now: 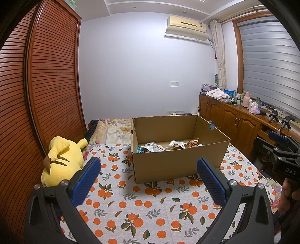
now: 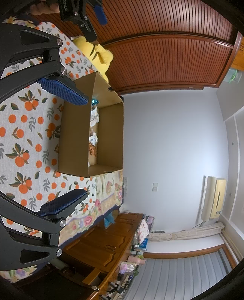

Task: Organize snacks

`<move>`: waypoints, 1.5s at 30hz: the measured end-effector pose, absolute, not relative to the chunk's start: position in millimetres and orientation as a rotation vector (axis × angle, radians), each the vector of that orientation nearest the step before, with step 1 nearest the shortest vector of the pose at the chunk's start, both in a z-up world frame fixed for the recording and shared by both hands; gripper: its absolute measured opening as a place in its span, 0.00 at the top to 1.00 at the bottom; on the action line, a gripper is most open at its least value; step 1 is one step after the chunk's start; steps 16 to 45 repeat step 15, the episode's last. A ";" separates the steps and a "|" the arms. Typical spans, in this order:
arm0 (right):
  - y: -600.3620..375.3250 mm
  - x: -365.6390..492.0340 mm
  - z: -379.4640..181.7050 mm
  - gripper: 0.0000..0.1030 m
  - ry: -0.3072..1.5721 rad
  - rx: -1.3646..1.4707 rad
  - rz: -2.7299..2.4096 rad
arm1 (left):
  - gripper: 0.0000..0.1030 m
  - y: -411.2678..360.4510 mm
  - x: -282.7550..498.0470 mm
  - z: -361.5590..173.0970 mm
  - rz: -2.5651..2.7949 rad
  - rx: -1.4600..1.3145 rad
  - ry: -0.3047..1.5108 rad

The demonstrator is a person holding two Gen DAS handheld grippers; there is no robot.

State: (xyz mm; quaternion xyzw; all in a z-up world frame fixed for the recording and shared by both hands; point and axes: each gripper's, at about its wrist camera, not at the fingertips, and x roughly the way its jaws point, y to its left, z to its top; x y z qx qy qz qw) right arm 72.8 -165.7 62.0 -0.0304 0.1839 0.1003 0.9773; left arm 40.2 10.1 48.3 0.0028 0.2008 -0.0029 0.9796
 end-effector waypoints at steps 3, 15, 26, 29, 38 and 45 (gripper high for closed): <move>-165.9 72.6 62.0 0.10 0.370 -0.061 0.203 | 0.00 9.6 39.9 48.5 -0.005 0.004 0.404; -165.9 72.1 61.4 0.10 0.369 -0.060 0.204 | 0.00 10.4 40.4 50.1 -0.004 0.005 0.403; -165.9 72.1 61.4 0.10 0.369 -0.060 0.204 | 0.00 10.4 40.4 50.1 -0.004 0.005 0.403; -165.9 72.1 61.4 0.10 0.369 -0.060 0.204 | 0.00 10.4 40.4 50.1 -0.004 0.005 0.403; -165.9 72.1 61.4 0.10 0.369 -0.060 0.204 | 0.00 10.4 40.4 50.1 -0.004 0.005 0.403; -165.9 72.1 61.4 0.10 0.369 -0.060 0.204 | 0.00 10.4 40.4 50.1 -0.004 0.005 0.403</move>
